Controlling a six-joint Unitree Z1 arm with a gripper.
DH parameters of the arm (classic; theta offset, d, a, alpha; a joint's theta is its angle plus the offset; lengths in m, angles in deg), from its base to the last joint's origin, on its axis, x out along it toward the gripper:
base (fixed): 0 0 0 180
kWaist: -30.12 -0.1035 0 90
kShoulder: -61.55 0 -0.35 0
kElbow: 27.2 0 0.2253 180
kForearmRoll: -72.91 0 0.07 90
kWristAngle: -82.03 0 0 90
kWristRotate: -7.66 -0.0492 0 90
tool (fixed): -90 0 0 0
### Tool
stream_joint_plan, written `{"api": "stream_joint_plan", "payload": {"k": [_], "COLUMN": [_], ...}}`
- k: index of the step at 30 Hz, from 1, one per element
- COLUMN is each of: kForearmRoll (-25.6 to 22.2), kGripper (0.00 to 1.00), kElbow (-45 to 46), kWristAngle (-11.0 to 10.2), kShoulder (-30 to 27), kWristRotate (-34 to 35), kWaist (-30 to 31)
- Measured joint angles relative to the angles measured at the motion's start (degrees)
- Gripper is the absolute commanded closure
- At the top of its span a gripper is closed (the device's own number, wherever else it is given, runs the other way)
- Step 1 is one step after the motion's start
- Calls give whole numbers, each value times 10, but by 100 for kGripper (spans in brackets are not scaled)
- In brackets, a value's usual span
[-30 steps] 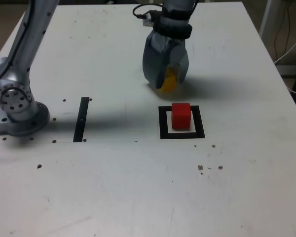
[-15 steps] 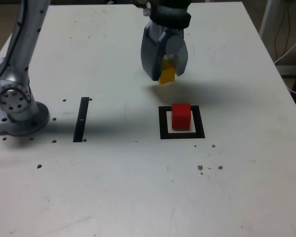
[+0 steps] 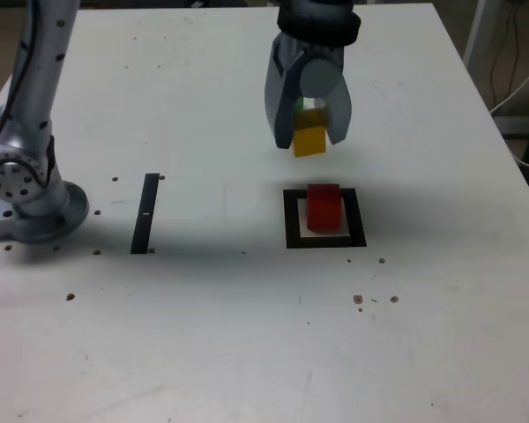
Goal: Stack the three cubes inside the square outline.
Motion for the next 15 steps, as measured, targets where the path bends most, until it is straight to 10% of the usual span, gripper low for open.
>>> {"api": "stream_joint_plan", "payload": {"k": [15], "kForearmRoll": [-3], "kGripper": [70], "kElbow": [-10], "kWristAngle": [5], "kShoulder": [11], "kWristRotate": [27], "kWaist": [87]}}
